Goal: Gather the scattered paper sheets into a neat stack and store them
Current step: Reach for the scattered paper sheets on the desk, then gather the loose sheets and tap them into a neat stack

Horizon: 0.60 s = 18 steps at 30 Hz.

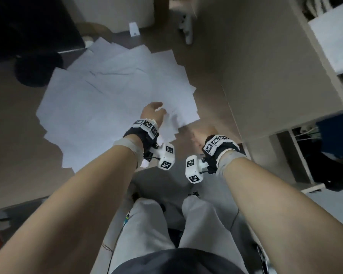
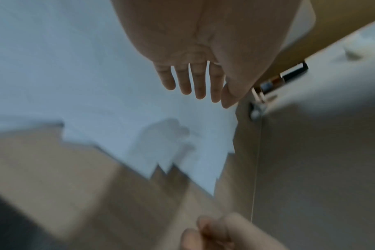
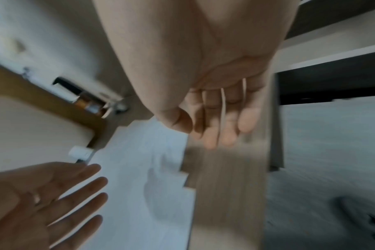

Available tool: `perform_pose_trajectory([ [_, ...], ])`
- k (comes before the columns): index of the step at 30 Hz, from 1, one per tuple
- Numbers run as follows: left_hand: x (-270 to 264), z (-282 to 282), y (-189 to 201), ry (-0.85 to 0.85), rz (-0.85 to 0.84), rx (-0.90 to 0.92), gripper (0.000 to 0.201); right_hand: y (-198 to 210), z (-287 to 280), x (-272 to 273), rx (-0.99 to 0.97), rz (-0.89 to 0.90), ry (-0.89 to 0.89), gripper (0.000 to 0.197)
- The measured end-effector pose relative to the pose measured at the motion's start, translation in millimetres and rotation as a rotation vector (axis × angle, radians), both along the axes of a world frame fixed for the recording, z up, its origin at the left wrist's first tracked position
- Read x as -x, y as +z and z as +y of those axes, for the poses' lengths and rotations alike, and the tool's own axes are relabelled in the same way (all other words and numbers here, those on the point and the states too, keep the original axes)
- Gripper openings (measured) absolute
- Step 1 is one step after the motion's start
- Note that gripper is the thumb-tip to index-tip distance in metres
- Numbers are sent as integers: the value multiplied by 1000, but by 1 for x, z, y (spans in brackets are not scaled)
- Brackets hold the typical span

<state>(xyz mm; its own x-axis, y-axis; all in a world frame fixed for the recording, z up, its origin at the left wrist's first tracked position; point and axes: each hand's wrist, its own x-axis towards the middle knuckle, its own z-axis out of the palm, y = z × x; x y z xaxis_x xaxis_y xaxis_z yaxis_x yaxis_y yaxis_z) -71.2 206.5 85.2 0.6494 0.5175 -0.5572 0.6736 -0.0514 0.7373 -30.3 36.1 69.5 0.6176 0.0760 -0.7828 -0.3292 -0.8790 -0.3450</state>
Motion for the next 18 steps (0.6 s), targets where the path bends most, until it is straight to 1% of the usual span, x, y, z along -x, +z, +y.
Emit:
perform_pose_trajectory([
  [1, 9, 27, 3, 37, 7, -17, 38, 8, 27, 0, -13, -52, 31, 19],
  [3, 28, 79, 3, 103, 36, -57, 38, 25, 77, 2, -66, -154, -11, 17],
  [4, 39, 103, 1, 129, 59, -73, 40, 27, 101, 6, -77, -173, 11, 14],
  [5, 49, 125, 0, 148, 102, -88, 41, 20, 125, 9, -83, -187, 15, 15],
  [7, 68, 161, -7, 155, 233, -133, 45, 7, 157, 21, -49, -133, 0, 51],
  [8, 76, 175, -12, 142, 304, -154, 50, 0, 169, 26, -25, -115, -11, 64],
  [10, 91, 193, -22, 85, 430, -156, 64, -5, 189, 32, 5, -115, -3, 73],
  [11, 95, 198, -27, 51, 478, -157, 71, -11, 194, 32, 11, -128, -2, 75],
  [12, 98, 201, -33, 23, 507, -165, 75, -14, 198, 31, 57, -135, -6, 75],
  [15, 95, 202, -38, -4, 555, -190, 80, -18, 197, 22, 232, -169, -79, 71],
  [16, 90, 202, -38, 11, 558, -193, 80, -18, 195, 17, 289, -143, -120, 70],
  [18, 76, 201, -36, 5, 561, -177, 81, -20, 191, 3, 327, -91, -177, 70],
])
